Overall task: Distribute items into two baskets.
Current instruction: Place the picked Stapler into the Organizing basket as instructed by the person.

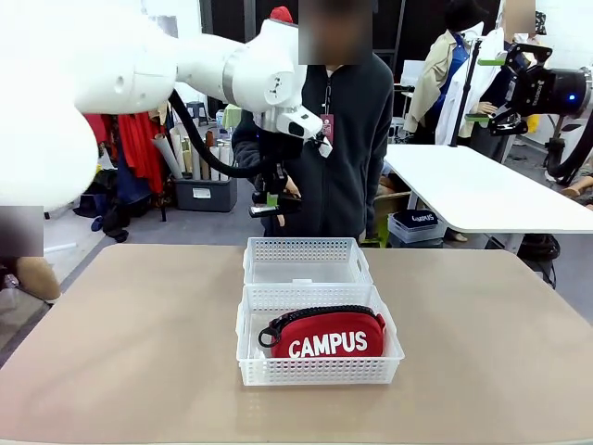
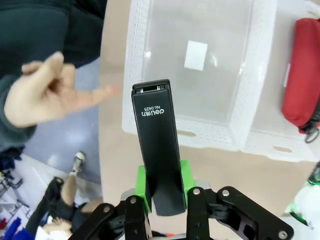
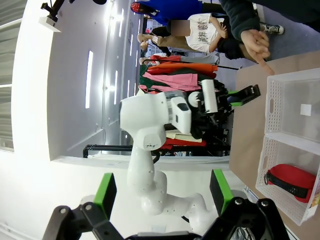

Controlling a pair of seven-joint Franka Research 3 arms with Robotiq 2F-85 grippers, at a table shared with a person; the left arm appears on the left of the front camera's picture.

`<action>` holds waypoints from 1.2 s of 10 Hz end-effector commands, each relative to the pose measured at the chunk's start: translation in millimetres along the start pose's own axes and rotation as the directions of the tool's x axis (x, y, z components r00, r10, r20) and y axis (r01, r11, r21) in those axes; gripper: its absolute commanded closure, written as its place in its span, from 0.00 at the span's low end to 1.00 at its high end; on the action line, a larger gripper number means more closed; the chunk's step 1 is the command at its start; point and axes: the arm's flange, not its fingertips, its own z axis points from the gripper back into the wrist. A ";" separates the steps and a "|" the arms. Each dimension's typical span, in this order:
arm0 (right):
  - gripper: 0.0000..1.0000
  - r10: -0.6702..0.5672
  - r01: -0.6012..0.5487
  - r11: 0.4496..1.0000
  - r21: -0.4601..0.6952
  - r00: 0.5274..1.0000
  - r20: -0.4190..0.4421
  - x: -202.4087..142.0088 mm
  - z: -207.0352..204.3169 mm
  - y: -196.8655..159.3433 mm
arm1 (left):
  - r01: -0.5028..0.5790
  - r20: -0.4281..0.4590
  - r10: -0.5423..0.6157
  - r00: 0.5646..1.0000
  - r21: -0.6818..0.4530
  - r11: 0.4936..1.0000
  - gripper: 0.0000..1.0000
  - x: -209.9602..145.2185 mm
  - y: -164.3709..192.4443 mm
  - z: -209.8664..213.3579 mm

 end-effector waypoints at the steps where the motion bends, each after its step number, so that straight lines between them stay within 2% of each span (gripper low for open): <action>1: 0.00 0.003 -0.003 1.000 0.001 1.000 -0.002 -1.0 -1.5 1.9 | 0.047 0.039 -0.047 0.998 0.002 0.999 1.00 14.8 19.1 -4.5; 3: 0.00 0.003 -0.003 1.000 0.001 1.000 -0.002 -1.0 -1.5 1.9 | 0.050 0.060 -0.048 0.997 -0.031 0.998 1.00 23.4 19.0 -11.1; 4: 0.00 0.003 -0.003 1.000 0.001 1.000 -0.002 -1.0 -1.5 1.9 | 0.034 0.096 -0.026 0.995 -0.077 0.997 1.00 13.6 22.1 0.2; 5: 0.00 0.003 -0.003 1.000 0.001 1.000 -0.002 -1.0 -1.5 1.9 | 0.040 0.033 -0.040 0.999 -0.012 0.999 1.00 17.4 9.7 -24.7; 8: 0.00 0.003 -0.003 1.000 0.001 1.000 -0.002 -1.0 -1.5 1.9 | 0.033 0.049 -0.031 0.998 -0.033 0.999 1.00 18.3 11.4 -24.0; 12: 0.00 0.003 -0.003 1.000 0.001 1.000 -0.002 -1.0 -1.5 1.9 | 0.137 0.052 -0.132 0.990 -0.096 0.986 1.00 51.7 13.0 -83.9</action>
